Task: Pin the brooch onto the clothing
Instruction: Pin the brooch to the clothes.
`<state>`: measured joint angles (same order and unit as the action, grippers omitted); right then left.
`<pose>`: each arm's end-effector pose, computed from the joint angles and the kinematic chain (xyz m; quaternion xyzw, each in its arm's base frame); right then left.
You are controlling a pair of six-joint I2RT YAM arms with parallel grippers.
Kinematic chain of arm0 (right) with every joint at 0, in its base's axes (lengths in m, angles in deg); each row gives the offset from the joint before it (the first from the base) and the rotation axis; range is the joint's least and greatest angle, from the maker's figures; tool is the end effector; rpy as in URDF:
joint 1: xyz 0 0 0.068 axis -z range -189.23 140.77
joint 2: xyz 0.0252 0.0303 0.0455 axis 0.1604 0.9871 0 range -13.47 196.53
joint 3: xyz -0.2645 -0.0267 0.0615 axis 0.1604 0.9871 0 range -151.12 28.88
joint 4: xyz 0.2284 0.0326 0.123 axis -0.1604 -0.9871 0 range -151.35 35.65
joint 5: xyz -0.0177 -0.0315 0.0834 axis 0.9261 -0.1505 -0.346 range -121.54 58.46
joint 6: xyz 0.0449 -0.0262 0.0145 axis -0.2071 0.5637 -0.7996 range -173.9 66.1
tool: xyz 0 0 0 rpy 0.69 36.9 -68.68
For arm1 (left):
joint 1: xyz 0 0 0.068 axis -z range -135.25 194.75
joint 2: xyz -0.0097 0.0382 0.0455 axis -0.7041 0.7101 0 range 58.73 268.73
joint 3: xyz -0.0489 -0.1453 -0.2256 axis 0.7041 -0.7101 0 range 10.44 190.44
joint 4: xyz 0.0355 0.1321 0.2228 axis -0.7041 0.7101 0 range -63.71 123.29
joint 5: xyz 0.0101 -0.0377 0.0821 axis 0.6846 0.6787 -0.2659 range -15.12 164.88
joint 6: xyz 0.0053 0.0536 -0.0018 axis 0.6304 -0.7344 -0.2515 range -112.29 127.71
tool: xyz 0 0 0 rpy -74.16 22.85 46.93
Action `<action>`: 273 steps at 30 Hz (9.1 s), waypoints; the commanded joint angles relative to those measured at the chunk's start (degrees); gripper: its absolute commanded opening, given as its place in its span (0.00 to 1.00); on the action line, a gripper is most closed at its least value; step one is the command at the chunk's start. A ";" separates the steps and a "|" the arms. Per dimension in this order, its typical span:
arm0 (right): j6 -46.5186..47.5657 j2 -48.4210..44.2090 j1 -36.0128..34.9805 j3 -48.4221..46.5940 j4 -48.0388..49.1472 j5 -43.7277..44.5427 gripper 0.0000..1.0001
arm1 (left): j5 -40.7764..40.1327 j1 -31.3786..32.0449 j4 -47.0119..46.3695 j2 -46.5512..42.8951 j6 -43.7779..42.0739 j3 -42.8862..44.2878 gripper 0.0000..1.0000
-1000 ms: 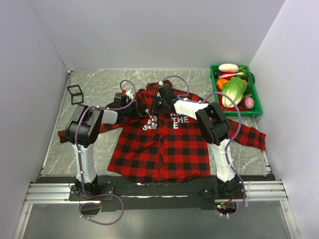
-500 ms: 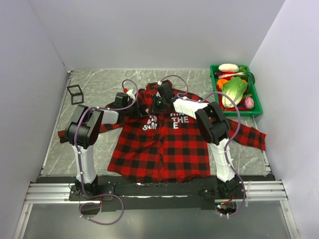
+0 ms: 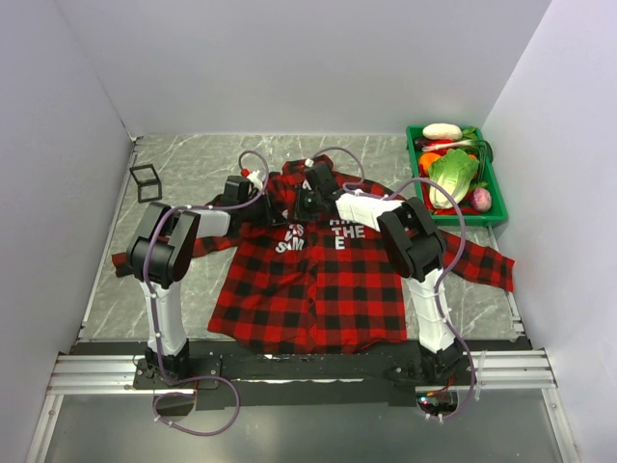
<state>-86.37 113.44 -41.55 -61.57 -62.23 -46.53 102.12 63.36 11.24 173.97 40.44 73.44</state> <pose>0.4081 0.2692 0.1516 -0.0494 0.9139 0.3075 0.2605 0.3874 -0.1474 0.1315 -0.0031 0.8767 -0.3774 0.2982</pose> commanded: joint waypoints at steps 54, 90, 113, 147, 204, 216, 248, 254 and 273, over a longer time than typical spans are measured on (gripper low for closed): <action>32.91 -6.23 -0.12 2.74 3.39 -2.41 0.39 | 21.44 -5.34 11.53 5.44 1.55 9.60 0.01; 38.09 -8.70 -1.52 4.85 4.45 -4.27 0.40 | 24.96 -6.31 8.90 4.29 1.72 8.01 0.01; 39.33 -7.47 -3.63 4.85 4.36 -2.77 0.22 | 23.12 -4.99 8.98 3.06 0.84 7.31 0.01; 35.02 -10.46 -0.73 9.95 10.61 -5.23 0.22 | 23.64 -6.04 6.88 2.44 1.99 6.43 0.01; 32.56 -8.87 0.06 10.21 10.25 -9.72 0.02 | 23.03 -5.34 1.44 -0.46 3.56 3.89 0.01; 29.13 -12.47 2.17 14.42 13.59 -12.26 0.38 | 23.64 -5.95 -0.33 -0.45 5.06 2.92 0.01; 20.25 -7.47 3.57 8.54 13.86 -13.49 0.24 | 21.10 -5.43 2.22 -1.07 2.95 3.71 0.01; 19.81 -6.33 3.22 7.93 13.77 -13.58 0.23 | 21.18 -5.34 2.22 -1.07 2.78 3.62 0.01; 19.20 -4.39 2.35 6.26 13.07 -13.23 0.21 | 20.75 -4.99 2.22 -1.16 2.86 3.62 0.01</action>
<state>-66.61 108.74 -38.44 -52.79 -49.61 -60.03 122.38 57.86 15.02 175.76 44.35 76.30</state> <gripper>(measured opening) 0.210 0.031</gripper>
